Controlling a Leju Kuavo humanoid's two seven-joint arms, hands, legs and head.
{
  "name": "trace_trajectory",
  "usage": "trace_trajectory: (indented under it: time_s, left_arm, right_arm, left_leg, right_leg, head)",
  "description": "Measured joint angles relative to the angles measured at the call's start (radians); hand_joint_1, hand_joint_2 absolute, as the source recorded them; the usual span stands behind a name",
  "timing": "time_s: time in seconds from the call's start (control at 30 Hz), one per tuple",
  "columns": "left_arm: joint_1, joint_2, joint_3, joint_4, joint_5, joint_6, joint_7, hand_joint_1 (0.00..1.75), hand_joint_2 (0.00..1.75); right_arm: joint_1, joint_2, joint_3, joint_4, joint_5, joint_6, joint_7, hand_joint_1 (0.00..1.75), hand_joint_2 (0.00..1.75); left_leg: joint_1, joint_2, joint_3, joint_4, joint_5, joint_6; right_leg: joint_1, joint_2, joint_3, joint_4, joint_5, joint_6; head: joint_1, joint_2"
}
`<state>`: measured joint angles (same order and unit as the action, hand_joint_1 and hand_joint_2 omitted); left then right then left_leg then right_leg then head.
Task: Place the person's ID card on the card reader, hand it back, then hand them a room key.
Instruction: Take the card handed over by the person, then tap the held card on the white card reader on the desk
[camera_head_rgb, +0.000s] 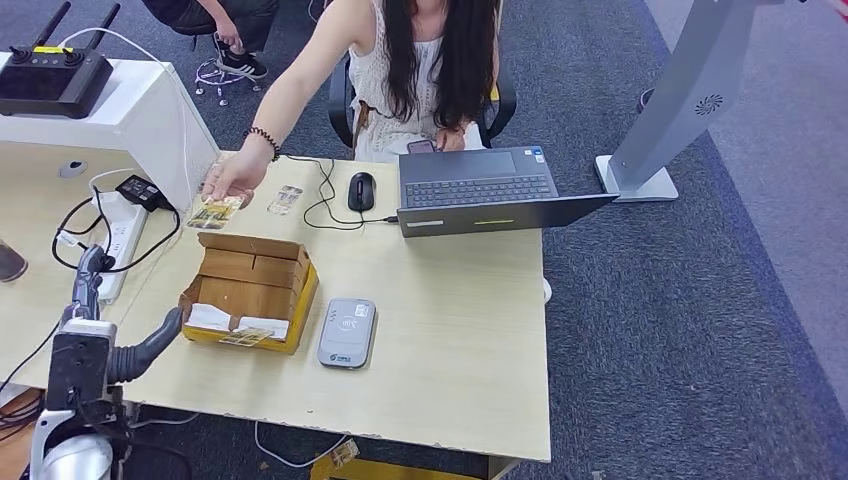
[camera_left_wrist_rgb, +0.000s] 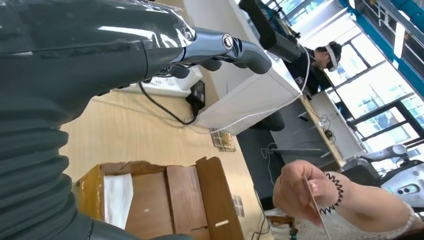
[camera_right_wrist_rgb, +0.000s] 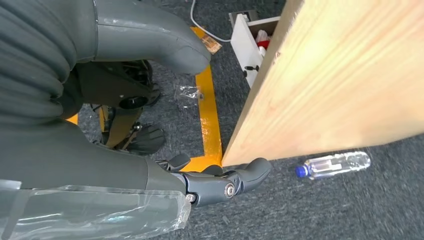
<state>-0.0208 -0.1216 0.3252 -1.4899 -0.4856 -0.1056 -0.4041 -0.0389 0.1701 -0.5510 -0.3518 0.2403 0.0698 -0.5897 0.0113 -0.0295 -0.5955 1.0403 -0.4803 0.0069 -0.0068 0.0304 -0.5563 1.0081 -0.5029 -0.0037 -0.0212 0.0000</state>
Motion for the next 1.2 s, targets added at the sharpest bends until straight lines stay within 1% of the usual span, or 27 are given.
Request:
trace_trajectory:
  time_s: [0.33, 0.4, 0.47, 0.53, 0.9, 1.2]
  left_arm:
    - [-0.128, 0.079, -0.113, 0.048, -0.299, 0.116, 0.125, 0.0, 1.75]
    - [-0.148, 0.09, -0.128, 0.054, -0.357, 0.139, 0.148, 0.53, 1.75]
    - [-0.165, 0.101, -0.14, 0.058, -0.412, 0.161, 0.17, 1.4, 1.75]
    - [-0.187, 0.115, -0.157, 0.065, -0.47, 0.183, 0.192, 1.75, 1.75]
    - [-0.32, 0.196, -0.263, 0.145, -0.79, 0.31, 0.318, 1.75, 1.75]
    - [-0.403, 0.255, -0.33, 0.224, -1.023, 0.416, 0.402, 1.75, 1.75]
  right_arm:
    - [-0.023, 0.009, -0.017, 0.016, 0.057, 0.0, 0.014, 0.0, 1.75]
    - [-0.027, 0.01, -0.017, 0.019, 0.068, 0.0, 0.017, 0.0, 1.75]
    - [-0.029, 0.011, -0.017, 0.02, 0.079, -0.001, 0.02, 0.0, 1.75]
    - [-0.032, 0.013, -0.017, 0.021, 0.09, -0.001, 0.023, 0.0, 1.75]
    - [-0.057, 0.027, -0.018, 0.039, 0.156, -0.005, 0.043, 0.0, 1.75]
    - [-0.074, 0.039, -0.024, 0.058, 0.208, -0.017, 0.062, 0.0, 1.75]
  left_leg:
    - [0.0, 0.0, 0.0, 0.0, 0.0, -0.001]
    - [0.0, 0.0, 0.0, 0.0, 0.0, -0.001]
    - [0.0, 0.0, 0.0, 0.0, 0.0, -0.001]
    - [0.0, 0.0, -0.001, 0.0, 0.001, -0.001]
    - [0.0, 0.0, -0.001, 0.0, 0.001, -0.001]
    - [0.0, 0.001, -0.001, 0.0, 0.001, -0.001]
  right_leg:
    - [0.0, 0.0, 0.0, 0.0, 0.0, 0.0]
    - [0.0, 0.0, 0.0, 0.001, 0.0, 0.0]
    - [0.0, 0.0, -0.001, 0.001, 0.0, 0.0]
    - [0.0, 0.0, -0.001, 0.001, 0.0, 0.0]
    - [0.0, 0.001, -0.001, 0.001, 0.001, -0.001]
    - [0.0, 0.002, -0.001, 0.001, 0.001, -0.001]
  head:
    - [0.0, 0.0]
    - [0.0, 0.0]
    - [0.0, 0.0]
    - [0.0, 0.0]
    - [0.0, 0.0]
    - [0.0, 0.0]
